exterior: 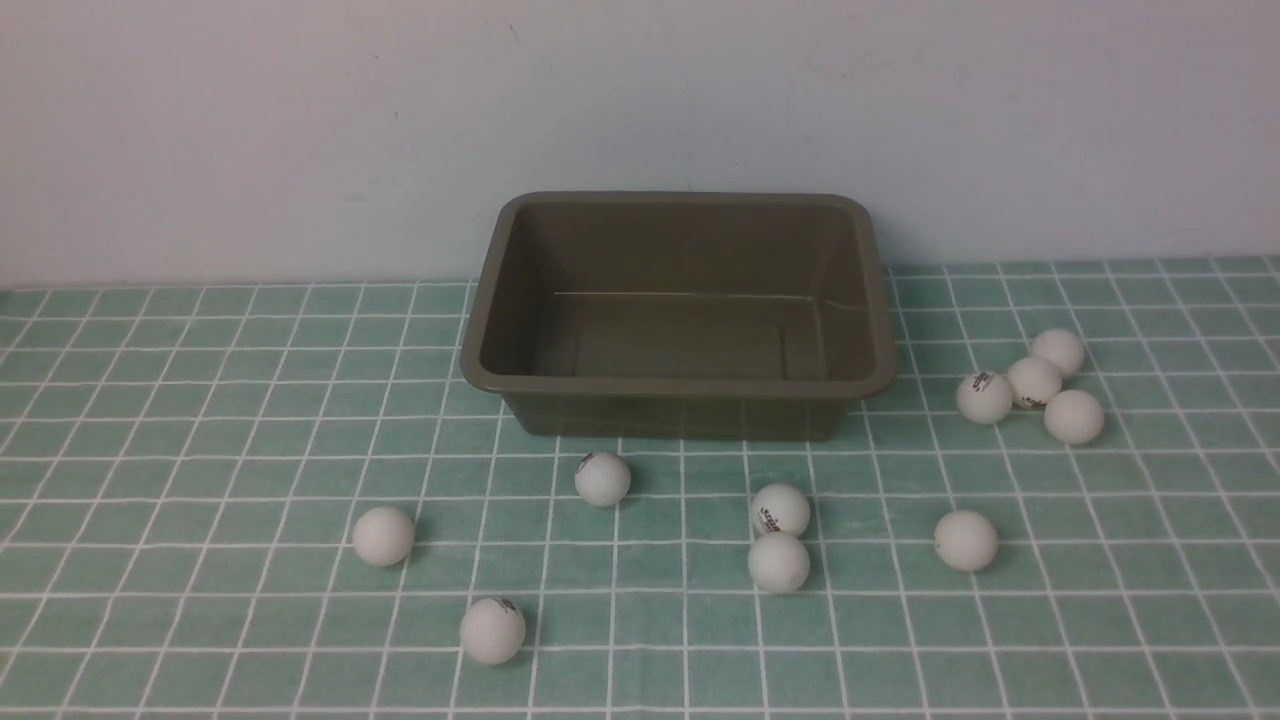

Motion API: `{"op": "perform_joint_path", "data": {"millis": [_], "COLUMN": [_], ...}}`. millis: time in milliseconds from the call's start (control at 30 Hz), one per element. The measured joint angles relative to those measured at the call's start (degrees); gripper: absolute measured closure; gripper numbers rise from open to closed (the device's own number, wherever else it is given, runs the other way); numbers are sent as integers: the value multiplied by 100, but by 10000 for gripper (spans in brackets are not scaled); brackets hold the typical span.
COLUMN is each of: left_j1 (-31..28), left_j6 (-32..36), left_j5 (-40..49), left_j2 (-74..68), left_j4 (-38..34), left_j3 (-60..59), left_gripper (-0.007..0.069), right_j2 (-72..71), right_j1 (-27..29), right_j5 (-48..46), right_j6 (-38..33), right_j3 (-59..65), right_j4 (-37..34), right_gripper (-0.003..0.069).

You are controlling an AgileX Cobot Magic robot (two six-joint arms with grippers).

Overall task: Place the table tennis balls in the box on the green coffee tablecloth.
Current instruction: 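Reach for and grasp a ping pong ball on the table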

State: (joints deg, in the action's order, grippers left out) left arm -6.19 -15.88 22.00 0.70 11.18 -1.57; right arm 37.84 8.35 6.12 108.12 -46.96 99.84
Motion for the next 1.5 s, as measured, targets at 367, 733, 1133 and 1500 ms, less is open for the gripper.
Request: {"op": "perform_joint_path", "data": {"millis": [367, 733, 1133, 1500], "left_j1": [0, 0, 0, 0], "left_j6": [0, 0, 0, 0], "left_j5": [0, 0, 0, 0], "left_j2": [0, 0, 0, 0], "left_j4": [0, 0, 0, 0], "left_j3": [0, 0, 0, 0], "left_gripper": [629, 629, 629, 629], "right_j2": [1167, 1492, 2994, 5407], "right_j1": [0, 0, 0, -635], "right_j5": [-2511, -4921, -4985, -4423], "right_j6": [411, -7330, -13197, -11369], "right_j3": [-1333, -1657, -1838, -2784], "right_j4": [-88, -3328, -11593, -11313], "right_gripper": [676, 676, 676, 671]}}
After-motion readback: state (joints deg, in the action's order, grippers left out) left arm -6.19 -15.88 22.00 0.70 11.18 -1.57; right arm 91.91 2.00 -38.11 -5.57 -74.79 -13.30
